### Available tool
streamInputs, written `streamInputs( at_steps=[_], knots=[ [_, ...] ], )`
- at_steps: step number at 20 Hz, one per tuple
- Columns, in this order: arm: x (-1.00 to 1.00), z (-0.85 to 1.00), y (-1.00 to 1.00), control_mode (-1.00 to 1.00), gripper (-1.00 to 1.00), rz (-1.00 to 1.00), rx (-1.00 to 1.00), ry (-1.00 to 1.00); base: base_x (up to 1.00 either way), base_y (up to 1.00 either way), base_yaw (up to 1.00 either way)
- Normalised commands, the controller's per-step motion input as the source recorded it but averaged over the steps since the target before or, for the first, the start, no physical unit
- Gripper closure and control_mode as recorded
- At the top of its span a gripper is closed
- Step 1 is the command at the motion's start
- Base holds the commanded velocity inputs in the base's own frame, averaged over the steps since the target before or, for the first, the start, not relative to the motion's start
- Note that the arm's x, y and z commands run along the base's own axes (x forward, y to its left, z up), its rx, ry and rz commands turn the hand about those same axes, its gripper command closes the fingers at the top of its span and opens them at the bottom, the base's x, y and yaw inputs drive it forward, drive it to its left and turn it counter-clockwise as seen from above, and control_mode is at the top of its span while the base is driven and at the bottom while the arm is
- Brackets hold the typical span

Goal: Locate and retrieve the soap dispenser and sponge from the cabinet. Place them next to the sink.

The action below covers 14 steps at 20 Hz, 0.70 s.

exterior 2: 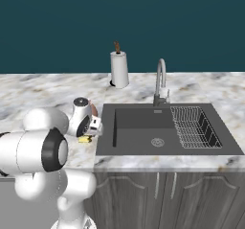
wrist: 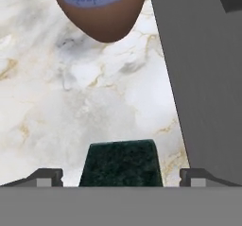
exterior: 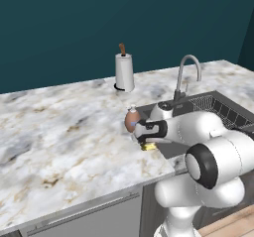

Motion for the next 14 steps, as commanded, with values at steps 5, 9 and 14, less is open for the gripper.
streamInputs(
  at_steps=[5, 9, 14],
  knots=[
    [-0.47, 0.03, 0.00, -1.00, -1.00, 0.00, 0.00, 0.05, 0.00, 0.00, 0.00],
    [-0.36, 0.18, 0.00, -1.00, -1.00, 0.01, 0.00, 0.08, 0.00, 0.00, 0.00],
    [-0.43, 0.60, 0.00, -1.00, -1.00, 0.04, -0.01, 0.07, 0.00, 0.00, 0.00]
  ],
)
